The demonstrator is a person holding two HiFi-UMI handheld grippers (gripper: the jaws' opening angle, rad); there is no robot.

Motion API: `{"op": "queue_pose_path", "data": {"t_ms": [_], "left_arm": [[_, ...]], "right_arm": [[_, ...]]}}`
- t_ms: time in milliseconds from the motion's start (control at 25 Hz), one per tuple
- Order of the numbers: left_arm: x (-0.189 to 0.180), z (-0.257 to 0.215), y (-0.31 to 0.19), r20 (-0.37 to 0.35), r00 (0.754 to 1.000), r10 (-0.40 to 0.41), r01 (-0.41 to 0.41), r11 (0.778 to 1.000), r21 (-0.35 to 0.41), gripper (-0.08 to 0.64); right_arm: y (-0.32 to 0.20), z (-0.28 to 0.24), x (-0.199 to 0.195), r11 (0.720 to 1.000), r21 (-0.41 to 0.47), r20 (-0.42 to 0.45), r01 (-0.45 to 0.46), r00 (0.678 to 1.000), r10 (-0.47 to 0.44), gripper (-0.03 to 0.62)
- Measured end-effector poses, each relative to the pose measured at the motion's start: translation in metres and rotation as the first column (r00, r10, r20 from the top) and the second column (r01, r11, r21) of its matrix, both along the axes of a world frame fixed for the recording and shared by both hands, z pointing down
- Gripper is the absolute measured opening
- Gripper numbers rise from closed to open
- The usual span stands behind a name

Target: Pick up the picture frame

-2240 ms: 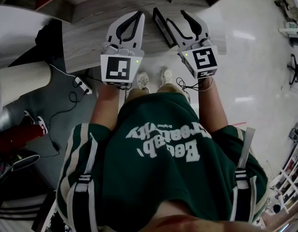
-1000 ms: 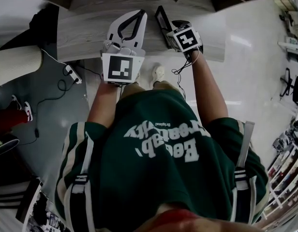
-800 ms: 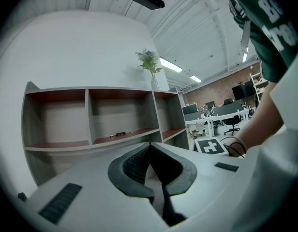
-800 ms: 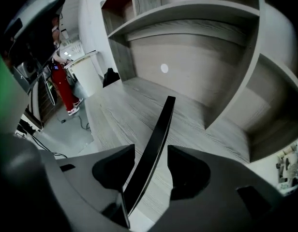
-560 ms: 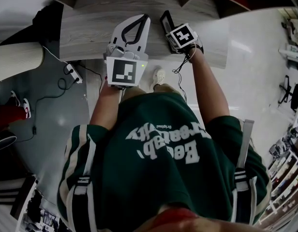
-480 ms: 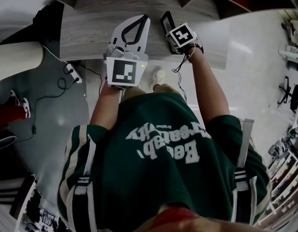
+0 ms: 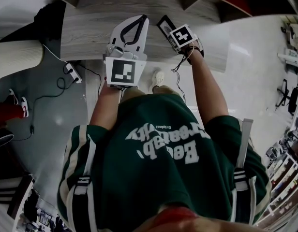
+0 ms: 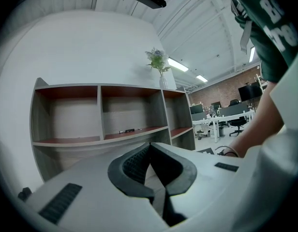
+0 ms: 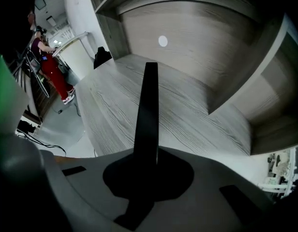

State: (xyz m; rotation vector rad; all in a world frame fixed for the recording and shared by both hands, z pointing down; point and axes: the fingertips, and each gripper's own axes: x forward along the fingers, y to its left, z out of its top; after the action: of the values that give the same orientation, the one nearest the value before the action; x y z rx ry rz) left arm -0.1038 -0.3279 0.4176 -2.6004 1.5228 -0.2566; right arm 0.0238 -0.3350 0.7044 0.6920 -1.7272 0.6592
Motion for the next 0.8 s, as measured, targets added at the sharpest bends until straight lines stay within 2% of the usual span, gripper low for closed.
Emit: {"op": "queue_pose_path", "data": {"t_ms": [400,640,800], "left_arm": [[-0.003,0.003,0.006,0.002,1.0,-0.009,0.009,1.0,-0.017,0.018],[-0.012,-0.001,0.008,0.017,1.0,-0.014,0.015,1.0,-0.016,0.018],[-0.012,-0.006,0.008,0.005,1.0,-0.013,0.013,1.0,-0.015,0.018]], "right_arm": [[0.007,-0.007,0.002,0.999,0.034,-0.012,0.003,1.0,-0.003,0.038],[-0.003,-0.026,-0.004,0.992,0.123,0.059,-0.016,0.998,0.009,0.038],[-0.012,-0.053,0.0,0.978,0.199,0.127,-0.064,0.991,0.039,0.038]]}}
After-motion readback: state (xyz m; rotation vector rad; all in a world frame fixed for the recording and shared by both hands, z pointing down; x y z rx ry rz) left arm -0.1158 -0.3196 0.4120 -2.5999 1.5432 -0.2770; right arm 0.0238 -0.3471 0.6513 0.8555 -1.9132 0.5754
